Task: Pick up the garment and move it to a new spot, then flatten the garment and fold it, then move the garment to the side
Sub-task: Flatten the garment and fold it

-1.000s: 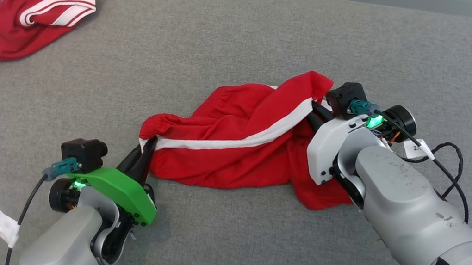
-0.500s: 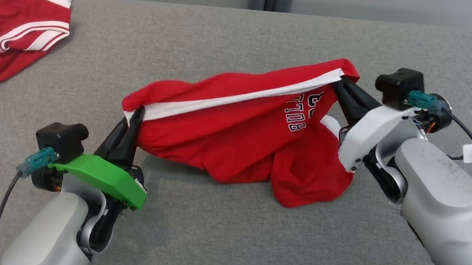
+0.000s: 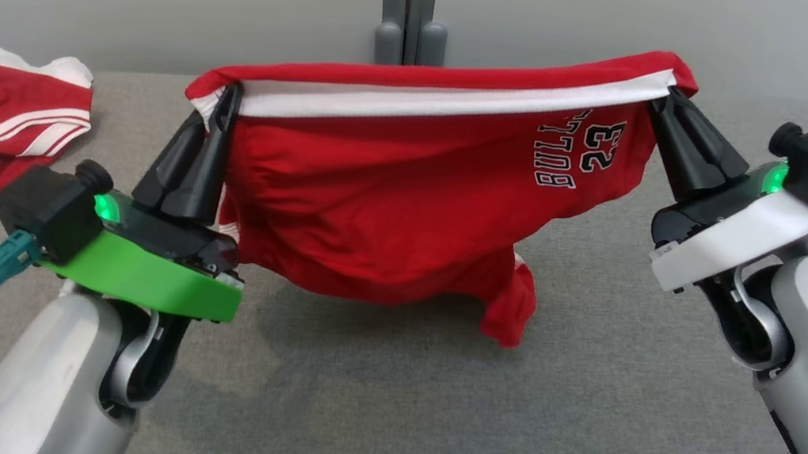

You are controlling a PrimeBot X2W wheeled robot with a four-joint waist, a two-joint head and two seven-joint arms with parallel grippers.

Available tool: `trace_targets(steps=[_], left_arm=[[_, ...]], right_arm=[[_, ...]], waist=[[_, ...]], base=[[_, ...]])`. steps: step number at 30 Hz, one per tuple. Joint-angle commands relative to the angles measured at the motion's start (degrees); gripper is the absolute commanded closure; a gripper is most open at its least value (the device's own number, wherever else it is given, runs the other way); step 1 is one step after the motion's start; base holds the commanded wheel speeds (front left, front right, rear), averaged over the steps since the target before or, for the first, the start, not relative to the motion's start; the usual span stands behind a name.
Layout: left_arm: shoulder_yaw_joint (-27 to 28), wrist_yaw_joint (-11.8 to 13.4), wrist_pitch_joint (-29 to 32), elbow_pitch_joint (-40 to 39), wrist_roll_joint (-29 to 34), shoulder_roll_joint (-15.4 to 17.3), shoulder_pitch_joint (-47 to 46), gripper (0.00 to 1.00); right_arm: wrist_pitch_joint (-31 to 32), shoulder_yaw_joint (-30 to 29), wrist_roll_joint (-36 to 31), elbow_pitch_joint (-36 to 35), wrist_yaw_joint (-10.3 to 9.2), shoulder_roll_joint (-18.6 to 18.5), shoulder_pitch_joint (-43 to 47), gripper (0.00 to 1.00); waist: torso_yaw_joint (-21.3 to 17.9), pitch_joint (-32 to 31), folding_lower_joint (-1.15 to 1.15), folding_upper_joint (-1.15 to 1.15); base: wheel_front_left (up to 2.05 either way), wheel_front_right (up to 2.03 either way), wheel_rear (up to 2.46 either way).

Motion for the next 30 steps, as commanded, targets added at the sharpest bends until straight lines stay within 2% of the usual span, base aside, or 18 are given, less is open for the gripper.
trace_targets(steps=[1, 9, 13, 16, 19, 23, 30], left_arm=[[0.30, 0.51, 1.08, -2.32, 0.52, 1.25, -0.51, 1.00], [1.41, 2.29, 8.75, -15.56, 2.25, 5.63, -5.57, 1.00], [1.40, 3.08, 11.60, -19.08, 2.05, 6.23, -7.39, 1.00], [0.83, 3.27, 13.10, -19.85, 1.62, 6.17, -8.02, 1.00], [0.18, 3.17, 14.24, -19.25, 0.48, 5.34, -9.00, 1.00], [-0.19, 2.34, 15.19, -15.78, -1.59, 4.23, -12.53, 1.00], [-2.22, 0.43, 13.89, -2.23, -0.22, 3.19, -29.52, 1.00]], right_arm=[[1.22, -2.08, -0.23, -3.28, -0.08, -0.77, 1.58, 1.00], [10.69, -13.80, -5.33, -21.81, -0.08, -0.38, 6.77, 1.00], [15.39, -18.36, -7.79, -28.09, -0.08, 1.36, 9.64, 1.00], [18.31, -20.49, -8.85, -30.23, -0.08, 2.57, 11.27, 1.00], [20.07, -21.28, -8.25, -29.77, -0.08, 4.02, 11.59, 1.00], [20.63, -21.34, -7.71, -25.08, -0.08, 6.01, 7.39, 1.00], [17.55, -19.13, -9.59, -9.72, -0.08, 7.62, -10.14, 1.00]], waist=[[-2.33, -2.86, 0.00, 0.00], [-4.02, -4.58, 0.00, 0.00], [-4.43, -4.32, 0.00, 0.00], [-4.74, -3.29, 0.00, 0.00], [-4.98, -1.09, 0.00, 0.00], [-5.07, 3.76, 0.00, 0.00], [-4.52, 12.66, 0.00, 0.00]], base=[[0.00, 0.00, 0.00], [0.00, 0.00, 0.00], [0.00, 0.00, 0.00], [0.00, 0.00, 0.00], [0.00, 0.00, 0.00], [0.00, 0.00, 0.00], [0.00, 0.00, 0.00]])
